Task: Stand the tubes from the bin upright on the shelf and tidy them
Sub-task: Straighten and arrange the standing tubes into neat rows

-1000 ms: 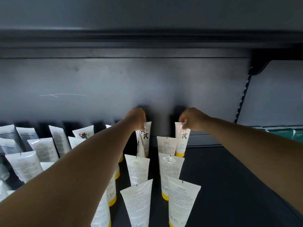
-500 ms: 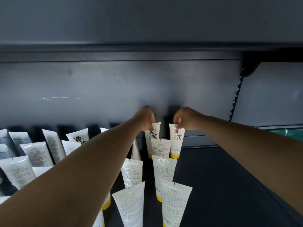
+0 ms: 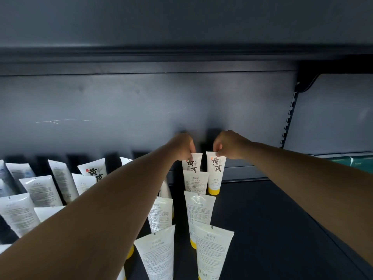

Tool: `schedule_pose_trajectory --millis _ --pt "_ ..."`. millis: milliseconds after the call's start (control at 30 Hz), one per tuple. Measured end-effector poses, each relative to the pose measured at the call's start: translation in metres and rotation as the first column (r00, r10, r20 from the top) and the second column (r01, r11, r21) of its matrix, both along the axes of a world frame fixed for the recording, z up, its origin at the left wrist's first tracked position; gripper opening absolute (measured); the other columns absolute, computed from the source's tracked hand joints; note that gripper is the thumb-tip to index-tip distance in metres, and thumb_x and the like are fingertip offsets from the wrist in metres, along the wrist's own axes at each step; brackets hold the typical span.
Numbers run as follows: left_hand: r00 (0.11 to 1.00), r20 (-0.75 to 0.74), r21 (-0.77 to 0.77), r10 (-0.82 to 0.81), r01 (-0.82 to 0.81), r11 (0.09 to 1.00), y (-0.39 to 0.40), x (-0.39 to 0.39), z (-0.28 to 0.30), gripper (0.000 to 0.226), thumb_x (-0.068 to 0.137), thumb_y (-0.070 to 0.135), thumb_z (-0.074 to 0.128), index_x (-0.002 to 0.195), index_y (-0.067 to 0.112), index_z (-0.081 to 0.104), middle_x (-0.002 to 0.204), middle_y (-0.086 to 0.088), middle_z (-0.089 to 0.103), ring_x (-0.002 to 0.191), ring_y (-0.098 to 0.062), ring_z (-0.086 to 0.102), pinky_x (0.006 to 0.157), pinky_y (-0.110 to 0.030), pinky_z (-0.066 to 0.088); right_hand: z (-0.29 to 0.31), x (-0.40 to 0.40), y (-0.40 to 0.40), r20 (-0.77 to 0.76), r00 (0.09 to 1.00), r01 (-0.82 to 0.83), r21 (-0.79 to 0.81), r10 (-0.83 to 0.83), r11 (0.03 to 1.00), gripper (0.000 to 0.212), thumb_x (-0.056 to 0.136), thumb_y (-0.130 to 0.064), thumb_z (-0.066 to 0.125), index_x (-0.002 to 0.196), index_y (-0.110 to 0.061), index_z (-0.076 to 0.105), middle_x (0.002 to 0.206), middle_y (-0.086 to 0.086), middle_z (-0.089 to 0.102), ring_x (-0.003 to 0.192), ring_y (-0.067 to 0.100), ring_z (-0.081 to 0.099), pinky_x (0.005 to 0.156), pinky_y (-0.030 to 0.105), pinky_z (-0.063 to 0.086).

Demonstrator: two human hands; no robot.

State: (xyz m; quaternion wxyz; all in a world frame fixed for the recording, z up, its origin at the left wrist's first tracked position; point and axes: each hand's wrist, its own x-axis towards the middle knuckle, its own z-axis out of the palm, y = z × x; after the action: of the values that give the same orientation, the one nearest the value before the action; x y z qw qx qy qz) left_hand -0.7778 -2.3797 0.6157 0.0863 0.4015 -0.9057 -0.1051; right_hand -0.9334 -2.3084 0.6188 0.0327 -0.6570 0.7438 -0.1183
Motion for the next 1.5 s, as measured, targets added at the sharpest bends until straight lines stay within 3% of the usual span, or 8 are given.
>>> schedule_pose_trajectory --millis 467,667,767,900,1067,1333,1500 --pt "1.0 -0.021 0.025 0.019 -0.018 1.0 0.004 -0.004 0.0 0.03 0.08 0.006 0.07 0.11 0.005 0.069 0.109 -0.012 0.07 0.103 -0.023 0.065 0.086 -0.024 0.045 0.001 0.0 0.002 -0.052 0.999 0.005 0.015 -0.004 1.0 0.01 0.085 -0.006 0.063 0.09 -0.01 0.071 0.099 0.006 0.069 0.094 0.02 0.063 0.073 0.026 0.041" --pt "0.995 -0.09 0.043 0.036 -0.033 0.999 0.007 0.025 0.027 0.035 0.079 0.003 0.071 0.114 0.003 0.066 0.111 -0.014 0.069 0.105 -0.024 0.064 0.087 -0.021 0.045 0.023 0.012 0.009 -0.036 0.999 -0.013 -0.051 0.011 0.999 0.019 0.084 -0.012 0.067 0.103 -0.009 0.069 0.109 0.008 0.066 0.101 0.023 0.061 0.082 0.026 0.045" --pt "0.987 -0.127 0.01 0.096 -0.096 0.995 0.007 0.064 0.043 0.033 0.076 0.006 0.075 0.109 0.003 0.069 0.109 -0.013 0.07 0.103 -0.023 0.065 0.085 -0.02 0.045 0.036 0.037 0.011 0.012 0.999 -0.049 -0.131 0.051 0.99 0.017 0.082 -0.014 0.07 0.097 -0.007 0.071 0.104 0.007 0.068 0.094 0.018 0.06 0.074 0.018 0.037" --pt "0.979 -0.125 0.002 0.164 -0.165 0.986 0.002 0.122 0.047 0.035 0.074 0.008 0.077 0.108 0.004 0.069 0.11 -0.012 0.07 0.102 -0.023 0.065 0.085 -0.019 0.043 0.042 0.086 0.007 0.048 0.993 -0.097 -0.16 0.106 0.982 0.022 0.081 -0.015 0.071 0.101 -0.006 0.071 0.103 0.008 0.068 0.097 0.02 0.062 0.074 0.017 0.037" --pt "0.977 -0.129 0.005 0.17 -0.171 0.985 -0.006 0.168 0.036 0.035 0.075 0.01 0.076 0.109 0.005 0.07 0.111 -0.011 0.069 0.104 -0.023 0.064 0.089 -0.022 0.044 0.032 0.146 -0.006 0.059 0.991 -0.109 -0.151 0.119 0.983 0.022 0.08 -0.017 0.073 0.1 -0.008 0.072 0.102 0.007 0.07 0.098 0.02 0.064 0.078 0.019 0.042" --pt "0.971 -0.156 -0.024 0.179 -0.185 0.983 -0.027 0.207 0.027 0.031 0.076 0.006 0.074 0.106 0.005 0.068 0.109 -0.011 0.069 0.101 -0.024 0.063 0.08 -0.021 0.043 0.031 0.199 -0.025 0.072 0.991 -0.109 -0.098 0.117 0.989 0.024 0.082 -0.016 0.071 0.104 -0.008 0.07 0.106 0.007 0.069 0.101 0.02 0.062 0.081 0.02 0.042" --pt "0.973 -0.098 -0.055 0.208 -0.215 0.975 -0.043 0.223 0.027 0.033 0.075 0.01 0.075 0.107 0.005 0.069 0.11 -0.012 0.069 0.104 -0.026 0.063 0.089 -0.027 0.047 0.032 0.213 -0.041 0.047 0.994 -0.099 -0.057 0.102 0.993 0.025 0.082 -0.016 0.07 0.107 -0.009 0.07 0.11 0.008 0.068 0.104 0.021 0.061 0.084 0.021 0.043"
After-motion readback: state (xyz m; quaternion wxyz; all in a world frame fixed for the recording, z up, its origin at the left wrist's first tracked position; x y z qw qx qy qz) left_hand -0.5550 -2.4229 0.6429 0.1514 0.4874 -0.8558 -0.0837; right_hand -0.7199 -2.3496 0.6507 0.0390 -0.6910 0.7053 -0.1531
